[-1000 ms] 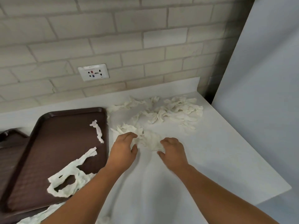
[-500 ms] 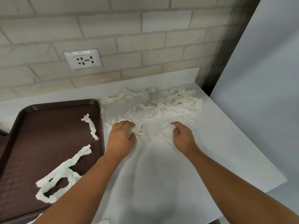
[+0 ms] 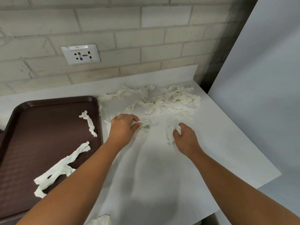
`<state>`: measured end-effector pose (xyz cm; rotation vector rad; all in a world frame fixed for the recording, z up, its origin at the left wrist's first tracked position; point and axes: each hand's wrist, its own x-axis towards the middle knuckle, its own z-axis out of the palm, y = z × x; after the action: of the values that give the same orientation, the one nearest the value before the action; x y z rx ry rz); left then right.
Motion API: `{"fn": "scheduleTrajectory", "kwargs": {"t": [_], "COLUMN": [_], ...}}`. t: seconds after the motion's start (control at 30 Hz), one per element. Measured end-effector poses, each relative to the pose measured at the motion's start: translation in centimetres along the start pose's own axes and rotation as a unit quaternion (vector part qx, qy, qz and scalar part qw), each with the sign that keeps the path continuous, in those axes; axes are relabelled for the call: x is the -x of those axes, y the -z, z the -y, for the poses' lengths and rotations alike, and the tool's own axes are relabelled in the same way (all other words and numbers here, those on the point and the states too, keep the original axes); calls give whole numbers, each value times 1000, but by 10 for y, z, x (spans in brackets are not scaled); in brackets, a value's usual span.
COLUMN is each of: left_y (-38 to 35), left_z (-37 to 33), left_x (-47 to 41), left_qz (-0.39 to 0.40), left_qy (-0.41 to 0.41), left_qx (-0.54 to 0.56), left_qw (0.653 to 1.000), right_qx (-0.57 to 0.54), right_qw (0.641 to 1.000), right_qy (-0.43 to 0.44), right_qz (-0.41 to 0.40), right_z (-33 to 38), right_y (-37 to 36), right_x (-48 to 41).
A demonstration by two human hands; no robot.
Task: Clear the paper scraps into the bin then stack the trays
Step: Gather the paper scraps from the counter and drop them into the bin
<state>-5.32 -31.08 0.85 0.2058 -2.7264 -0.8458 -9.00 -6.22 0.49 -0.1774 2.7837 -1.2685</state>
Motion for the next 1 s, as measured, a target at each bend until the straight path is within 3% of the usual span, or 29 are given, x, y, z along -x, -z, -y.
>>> {"fn": "scheduleTrajectory", "kwargs": {"t": [0.07,0.13,0.27,0.37,0.63,0.7,0.83,0.93,1.0], "left_y": [13,24,37,35,28,14,-30,-69,-93], "left_z": [-14,-26,-48,-66,-133,-137,-126,-105,-93], "left_x": [-1,-1,1,4,27,41,79,107,124], "left_qz": [39,74,106,107,109,98,91,91,93], "left_qy": [72,90,85,135,214,221,180,88,16], "left_qx": [143,259,368,469,663,624,449,265,130], "left_qw": [986,959,920,866,709,743,871,956,987], "right_qx": [0,-8,-60,-120,-97,-86,-96,-92,-93], "right_qw": [1000,1000,998,993,995,996,994,994,994], "right_qy": [16,26,16,-16,2,-8,-27,-48,-53], "right_qz": [-6,-5,-5,9,-23,-30,-33,-23,-17], "right_z": [0,0,7,11,-14,-28,-58,-74,-83], "right_y": [3,6,14,25,76,89,106,113,114], "right_x": [3,5,15,28,70,82,110,129,140]}}
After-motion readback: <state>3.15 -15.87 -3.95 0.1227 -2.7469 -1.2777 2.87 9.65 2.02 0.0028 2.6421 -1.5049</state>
